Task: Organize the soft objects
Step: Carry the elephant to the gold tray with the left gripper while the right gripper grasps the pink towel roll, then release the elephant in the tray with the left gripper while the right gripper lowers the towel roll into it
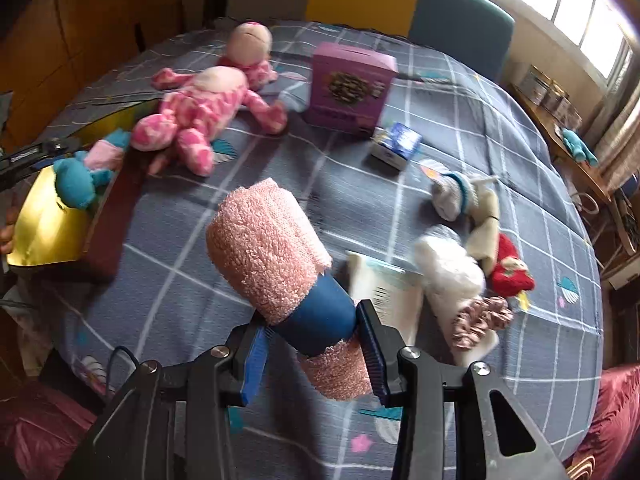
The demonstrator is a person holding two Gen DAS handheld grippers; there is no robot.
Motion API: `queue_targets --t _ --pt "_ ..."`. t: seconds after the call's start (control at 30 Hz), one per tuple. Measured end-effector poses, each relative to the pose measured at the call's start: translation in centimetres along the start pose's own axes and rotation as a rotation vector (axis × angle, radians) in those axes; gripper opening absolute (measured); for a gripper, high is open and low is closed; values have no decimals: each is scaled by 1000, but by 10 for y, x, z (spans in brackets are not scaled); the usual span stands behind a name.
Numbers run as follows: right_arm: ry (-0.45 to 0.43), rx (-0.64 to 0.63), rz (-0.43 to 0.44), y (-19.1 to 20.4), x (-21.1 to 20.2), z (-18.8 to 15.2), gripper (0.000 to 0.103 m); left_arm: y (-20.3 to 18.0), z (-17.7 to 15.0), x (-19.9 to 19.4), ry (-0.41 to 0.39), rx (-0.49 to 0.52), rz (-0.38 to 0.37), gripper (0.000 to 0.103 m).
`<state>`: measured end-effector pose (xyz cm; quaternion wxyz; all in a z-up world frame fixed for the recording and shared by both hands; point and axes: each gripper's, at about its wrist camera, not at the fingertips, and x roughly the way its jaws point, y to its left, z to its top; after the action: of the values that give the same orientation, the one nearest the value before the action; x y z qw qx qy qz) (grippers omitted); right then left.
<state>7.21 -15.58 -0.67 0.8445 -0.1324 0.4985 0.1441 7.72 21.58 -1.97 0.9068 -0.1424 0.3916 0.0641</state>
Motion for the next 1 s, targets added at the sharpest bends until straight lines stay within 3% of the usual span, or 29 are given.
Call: queue_targets --t 0.1,0.33,0.57,0.67,1.0 --pt "-18 -22 57 25 1 9 42 -8 -6 -19 -47 42 70 89" --pt "-55 -83 210 91 4 41 42 -9 -21 -64 -143 66 176 93" --pt "-64 -126 298 153 16 72 42 0 -31 -92 -179 39 196 98" --pt "-61 -148 303 176 24 85 42 5 -34 -96 -175 29 200 99" --pt "-49 -147 201 216 56 116 43 31 -46 -97 -156 -34 214 99"
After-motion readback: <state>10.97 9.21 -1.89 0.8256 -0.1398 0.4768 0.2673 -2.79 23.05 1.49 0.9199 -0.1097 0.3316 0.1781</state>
